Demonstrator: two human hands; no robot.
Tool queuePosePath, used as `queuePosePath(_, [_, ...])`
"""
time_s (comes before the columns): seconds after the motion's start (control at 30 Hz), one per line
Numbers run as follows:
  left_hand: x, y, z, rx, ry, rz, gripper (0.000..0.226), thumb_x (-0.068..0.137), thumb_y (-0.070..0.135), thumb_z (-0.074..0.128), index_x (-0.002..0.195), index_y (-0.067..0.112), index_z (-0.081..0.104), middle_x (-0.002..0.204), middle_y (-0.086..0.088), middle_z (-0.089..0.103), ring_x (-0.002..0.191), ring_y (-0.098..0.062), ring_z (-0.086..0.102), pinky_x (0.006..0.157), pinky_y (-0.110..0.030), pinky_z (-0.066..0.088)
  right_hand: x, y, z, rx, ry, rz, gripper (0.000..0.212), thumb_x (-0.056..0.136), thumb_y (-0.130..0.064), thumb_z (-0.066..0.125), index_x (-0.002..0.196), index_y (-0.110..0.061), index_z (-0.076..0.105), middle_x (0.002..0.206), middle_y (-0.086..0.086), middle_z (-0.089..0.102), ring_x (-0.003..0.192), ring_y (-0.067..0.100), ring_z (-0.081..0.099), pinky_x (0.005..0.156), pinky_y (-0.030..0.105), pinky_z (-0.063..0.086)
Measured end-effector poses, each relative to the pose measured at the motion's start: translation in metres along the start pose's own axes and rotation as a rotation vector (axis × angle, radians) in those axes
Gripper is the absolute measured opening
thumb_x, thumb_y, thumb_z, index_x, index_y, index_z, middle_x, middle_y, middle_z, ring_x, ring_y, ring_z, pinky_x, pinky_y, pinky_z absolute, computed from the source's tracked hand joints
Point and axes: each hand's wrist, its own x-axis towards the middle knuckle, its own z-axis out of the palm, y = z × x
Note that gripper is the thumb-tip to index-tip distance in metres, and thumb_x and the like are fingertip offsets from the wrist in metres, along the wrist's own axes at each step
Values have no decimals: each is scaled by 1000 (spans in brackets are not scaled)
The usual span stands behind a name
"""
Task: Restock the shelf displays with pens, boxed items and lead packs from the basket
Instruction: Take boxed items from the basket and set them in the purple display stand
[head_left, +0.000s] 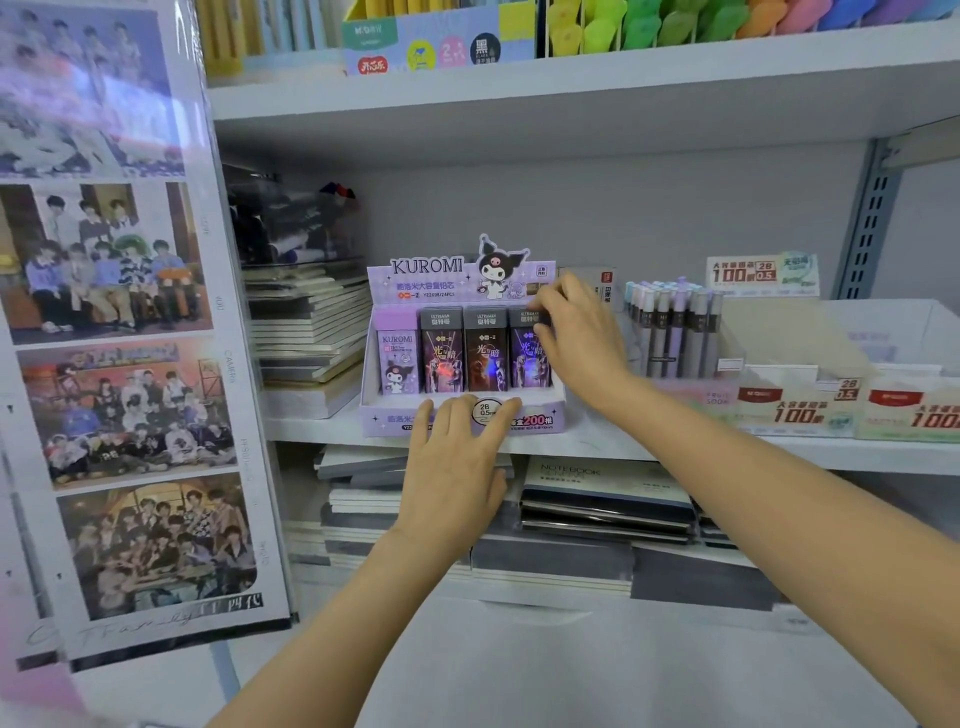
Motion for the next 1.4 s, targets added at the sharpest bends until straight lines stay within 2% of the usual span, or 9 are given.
queuePosePath(0.2, [-16, 12, -14, -163, 98, -10, 65, 86, 17, 61, 147, 18, 39, 150, -19, 32, 141, -35, 27, 118, -51, 17, -27, -9, -22, 141, 45, -57, 35, 94, -16, 58, 129, -16, 56, 130, 3, 49, 120, 18, 48, 103, 34, 39])
queuePosePath(0.37, [-77, 36, 27, -315, 263, -60, 42, 75, 0, 66, 117, 5, 62, 121, -16, 56, 105, -33, 54, 89, -44, 45, -123, -24, -5, 472, 10, -128, 12, 95, -18, 53, 102, -13, 62, 94, -3, 61, 75, 11, 57, 65, 25, 47])
queuePosePath(0.5, [-152, 48, 91, -465, -113, -132, 28, 78, -5, 61, 103, 6, 66, 106, -12, 59, 91, -33, 56, 75, -41, 45, -224, -8, 47, 502, -327, -7, 9, 95, -20, 55, 97, -16, 63, 83, -6, 64, 70, 13, 58, 65, 35, 49])
queuePosePath(0.67, [-255, 62, 166, -424, -727, -174, 35, 94, 19, 48, 128, 19, 54, 135, -2, 48, 121, -24, 46, 96, -34, 38, -354, 17, 116, 420, -858, 230, 9, 94, -28, 57, 100, -26, 63, 83, -15, 59, 69, 5, 53, 66, 25, 40])
queuePosePath(0.8, [-312, 76, 196, -338, -1024, -183, 51, 96, 26, 45, 145, 19, 35, 152, -5, 32, 134, -25, 35, 104, -33, 34, -445, 43, 146, 280, -1189, 341, 33, 94, -27, 57, 127, -21, 53, 121, 1, 59, 106, 20, 58, 76, 24, 39])
queuePosePath(0.9, [-338, 81, 208, -315, -1057, -162, 55, 97, 27, 44, 149, 18, 28, 159, -5, 17, 143, -22, 21, 109, -32, 31, -489, 57, 155, 211, -1364, 370, 64, 92, -27, 63, 148, -19, 33, 144, 8, 40, 128, 25, 43, 100, 30, 37])
queuePosePath(1.07, [-354, 87, 219, -366, -941, -253, 48, 95, 26, 50, 142, 17, 43, 157, -6, 25, 144, -26, 19, 107, -35, 36, -520, 61, 165, 128, -1352, 379, 84, 73, -32, 81, 144, -19, 38, 135, 2, 40, 123, 19, 38, 104, 33, 39])
queuePosePath(1.3, [-348, 104, 230, -561, -650, -307, 21, 84, 9, 71, 105, 6, 70, 115, -14, 65, 112, -39, 55, 90, -45, 46, -486, 93, 161, 529, -1303, 562, 20, 89, -20, 68, 109, -15, 67, 101, -5, 63, 94, 9, 60, 89, 27, 48])
queuePosePath(1.4, [-326, 124, 231, -1071, -891, -634, 38, 90, 32, 68, 123, 15, 61, 115, 0, 66, 109, -15, 62, 93, -25, 45, -469, 97, 151, 718, -1250, 654, 16, 91, -21, 66, 106, -19, 68, 97, -11, 69, 86, -7, 63, 80, 10, 47])
